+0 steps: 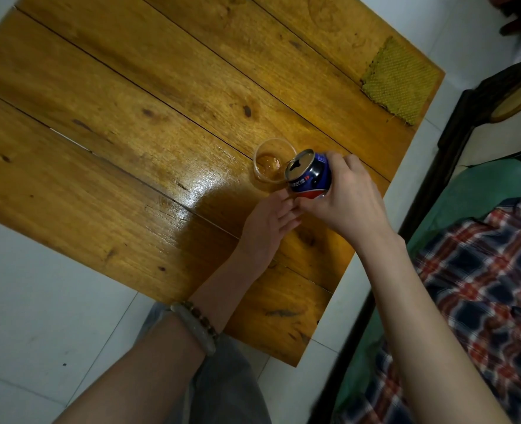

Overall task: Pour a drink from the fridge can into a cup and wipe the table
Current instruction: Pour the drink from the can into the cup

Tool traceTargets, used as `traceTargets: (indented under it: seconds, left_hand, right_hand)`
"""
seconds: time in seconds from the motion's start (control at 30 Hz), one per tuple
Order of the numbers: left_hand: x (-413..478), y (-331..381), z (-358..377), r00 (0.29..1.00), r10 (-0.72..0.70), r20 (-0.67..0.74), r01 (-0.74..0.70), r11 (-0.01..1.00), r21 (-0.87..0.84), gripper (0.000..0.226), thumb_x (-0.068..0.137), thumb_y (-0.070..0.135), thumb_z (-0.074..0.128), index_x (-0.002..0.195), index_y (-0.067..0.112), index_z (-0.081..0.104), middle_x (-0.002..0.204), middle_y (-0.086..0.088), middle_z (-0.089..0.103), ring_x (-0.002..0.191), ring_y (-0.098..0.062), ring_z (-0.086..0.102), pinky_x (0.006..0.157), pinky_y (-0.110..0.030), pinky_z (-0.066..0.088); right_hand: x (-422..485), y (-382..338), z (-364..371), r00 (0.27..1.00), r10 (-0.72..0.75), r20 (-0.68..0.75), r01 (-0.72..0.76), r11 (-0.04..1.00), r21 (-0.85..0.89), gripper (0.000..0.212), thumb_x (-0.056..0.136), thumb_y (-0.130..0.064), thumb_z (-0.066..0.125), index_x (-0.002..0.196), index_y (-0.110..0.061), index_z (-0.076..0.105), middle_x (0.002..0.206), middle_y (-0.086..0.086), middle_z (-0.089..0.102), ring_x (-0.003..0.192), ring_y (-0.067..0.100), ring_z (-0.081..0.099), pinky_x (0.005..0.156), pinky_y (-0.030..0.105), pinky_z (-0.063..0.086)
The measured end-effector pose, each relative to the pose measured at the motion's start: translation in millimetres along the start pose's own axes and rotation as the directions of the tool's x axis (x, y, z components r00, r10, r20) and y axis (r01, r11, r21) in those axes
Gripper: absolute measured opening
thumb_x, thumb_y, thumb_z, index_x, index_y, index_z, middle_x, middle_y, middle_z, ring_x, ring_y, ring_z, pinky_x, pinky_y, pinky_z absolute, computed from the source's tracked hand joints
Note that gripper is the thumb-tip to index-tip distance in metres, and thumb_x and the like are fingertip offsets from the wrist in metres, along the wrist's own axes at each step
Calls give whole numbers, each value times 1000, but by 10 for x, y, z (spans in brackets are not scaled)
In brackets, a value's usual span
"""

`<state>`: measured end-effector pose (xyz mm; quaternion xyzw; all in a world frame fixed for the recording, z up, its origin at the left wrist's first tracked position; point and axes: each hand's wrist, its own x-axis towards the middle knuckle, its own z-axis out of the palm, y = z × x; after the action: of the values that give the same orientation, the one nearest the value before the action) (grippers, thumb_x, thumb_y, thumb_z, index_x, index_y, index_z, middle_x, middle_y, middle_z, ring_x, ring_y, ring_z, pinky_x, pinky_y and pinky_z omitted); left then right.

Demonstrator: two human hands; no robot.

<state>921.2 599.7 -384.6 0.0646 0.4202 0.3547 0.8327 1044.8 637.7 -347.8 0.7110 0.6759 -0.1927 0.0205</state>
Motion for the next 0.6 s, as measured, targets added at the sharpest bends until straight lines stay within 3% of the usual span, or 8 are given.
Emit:
traceTargets:
  seconds: [0.17,0.4,0.6]
  left_hand:
    - [19,-3,3,999,-34,12,35,994,-106,44,101,25,20,140,11,34,146,-13,39,137,-24,33,109,-35,25]
    - [5,-12,-1,1000,-5,-16,5,1000,-4,43,101,24,20,138,11,37,143,-15,42,134,-25,38,115,-42,22]
    - [-22,22,30,1000,-20,-2,20,999,-40,44,101,21,17,140,7,31,148,-17,35,138,-28,31,113,-39,22]
  right_hand:
    - [5,4,4,1000,-4,-3,4,1000,-3,79,68,-42,74,134,-15,40,120,10,49,110,27,49,80,37,47]
    - [8,10,17,1000,-9,1,9,1000,-12,79,68,-42,74,134,-15,40,119,10,50,110,26,49,78,35,45]
    - [24,7,7,1000,-7,1,7,1000,-15,79,68,-42,74,134,-15,40,118,10,50,109,27,49,79,37,47]
